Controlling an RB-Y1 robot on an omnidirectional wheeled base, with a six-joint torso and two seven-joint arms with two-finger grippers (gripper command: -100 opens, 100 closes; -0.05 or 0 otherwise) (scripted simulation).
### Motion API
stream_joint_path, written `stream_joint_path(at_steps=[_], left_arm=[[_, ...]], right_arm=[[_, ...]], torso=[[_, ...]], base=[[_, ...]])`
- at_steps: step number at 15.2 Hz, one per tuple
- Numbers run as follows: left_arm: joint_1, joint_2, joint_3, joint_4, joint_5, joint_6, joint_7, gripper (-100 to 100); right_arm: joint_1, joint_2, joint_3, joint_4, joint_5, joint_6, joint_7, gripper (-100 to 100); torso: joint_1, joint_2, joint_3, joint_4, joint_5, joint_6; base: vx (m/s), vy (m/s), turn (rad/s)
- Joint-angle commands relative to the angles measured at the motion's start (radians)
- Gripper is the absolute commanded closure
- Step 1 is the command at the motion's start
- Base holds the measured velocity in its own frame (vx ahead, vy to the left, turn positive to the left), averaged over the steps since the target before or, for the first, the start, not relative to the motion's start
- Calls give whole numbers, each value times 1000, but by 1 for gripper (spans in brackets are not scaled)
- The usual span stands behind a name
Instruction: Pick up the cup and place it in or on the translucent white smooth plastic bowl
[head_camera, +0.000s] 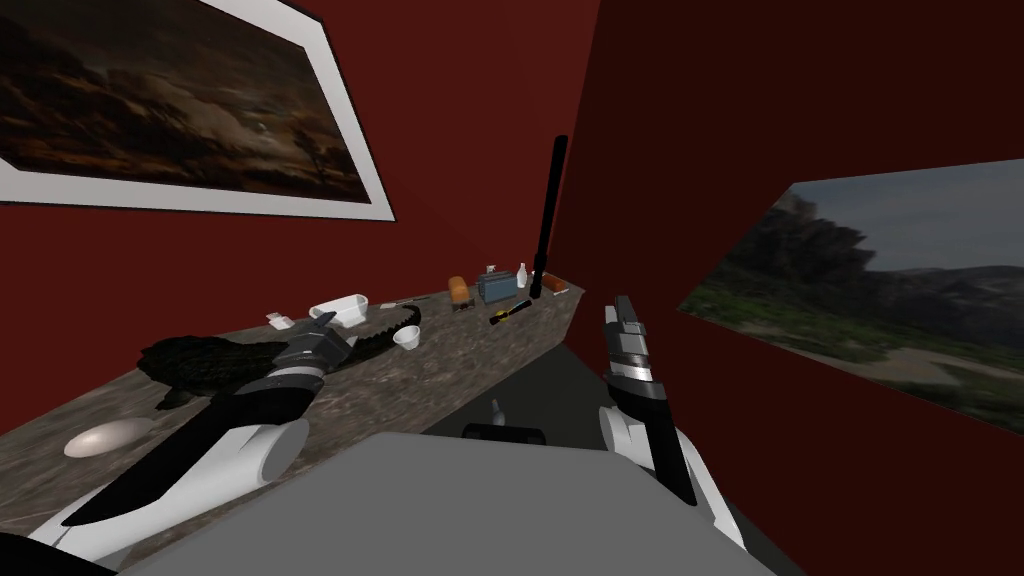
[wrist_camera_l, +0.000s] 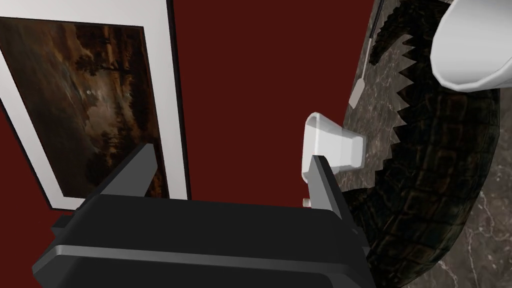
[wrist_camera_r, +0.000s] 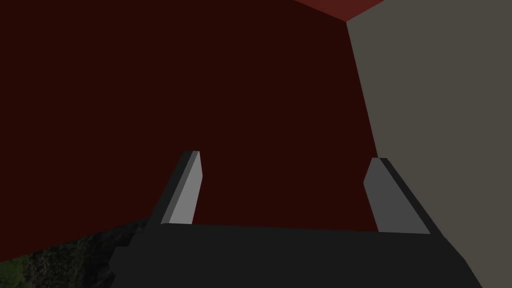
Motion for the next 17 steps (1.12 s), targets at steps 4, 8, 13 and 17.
stream_joint_path(at_steps=[4, 8, 13, 17], left_arm=[[16, 2, 52, -7, 30, 110, 13, -100], [30, 4, 82, -13, 49, 184, 22, -100], [44, 7, 110, -18, 69, 273, 30, -100], [59, 11, 137, -23, 88, 352, 39, -100]], right_arm=[[0, 0, 0, 0, 0, 0, 0, 0], [0, 0, 0, 0, 0, 0, 0, 0], [0, 0, 0, 0, 0, 0, 0, 0], [0, 0, 0, 0, 0, 0, 0, 0]], torso=[[1, 1, 0, 0, 0, 0], [2, 1, 1, 0, 0, 0], [2, 1, 1, 0, 0, 0], [2, 1, 1, 0, 0, 0]], base=[[49, -36, -33], [50, -28, -43], [49, -27, -55], [49, -22, -56]])
